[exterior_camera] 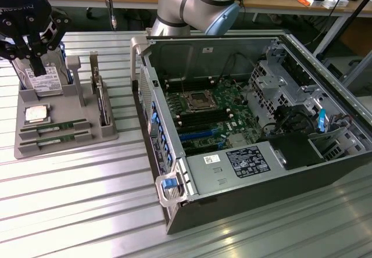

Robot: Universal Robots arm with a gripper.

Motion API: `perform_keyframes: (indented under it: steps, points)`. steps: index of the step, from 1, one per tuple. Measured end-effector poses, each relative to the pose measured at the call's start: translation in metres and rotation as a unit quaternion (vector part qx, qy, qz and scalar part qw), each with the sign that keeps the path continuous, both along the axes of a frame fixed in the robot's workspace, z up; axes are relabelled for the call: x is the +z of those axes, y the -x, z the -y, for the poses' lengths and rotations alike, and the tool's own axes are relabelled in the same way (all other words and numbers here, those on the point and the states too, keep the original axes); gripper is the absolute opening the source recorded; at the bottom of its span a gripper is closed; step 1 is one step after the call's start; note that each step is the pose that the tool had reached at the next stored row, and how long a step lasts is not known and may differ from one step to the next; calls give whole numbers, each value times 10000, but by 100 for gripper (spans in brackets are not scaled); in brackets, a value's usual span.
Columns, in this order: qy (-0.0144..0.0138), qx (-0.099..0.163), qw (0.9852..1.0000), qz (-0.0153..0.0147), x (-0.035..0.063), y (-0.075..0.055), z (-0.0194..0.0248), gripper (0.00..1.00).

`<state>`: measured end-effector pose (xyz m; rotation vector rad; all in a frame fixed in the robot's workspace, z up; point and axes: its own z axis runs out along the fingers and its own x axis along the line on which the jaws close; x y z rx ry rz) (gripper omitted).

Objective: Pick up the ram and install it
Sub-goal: 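Pick up the ram and move it above insertion slot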

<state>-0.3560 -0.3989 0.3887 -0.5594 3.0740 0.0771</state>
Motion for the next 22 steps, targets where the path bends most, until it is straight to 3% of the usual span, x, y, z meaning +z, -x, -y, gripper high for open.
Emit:
perform_keyframes:
  steps: [7,11,22]
  points:
    - [0,310,9995,0,0,0,0,10]
    - [0,551,9985,0,0,0,0,10]
    - [0,884,9961,0,0,0,0,10]
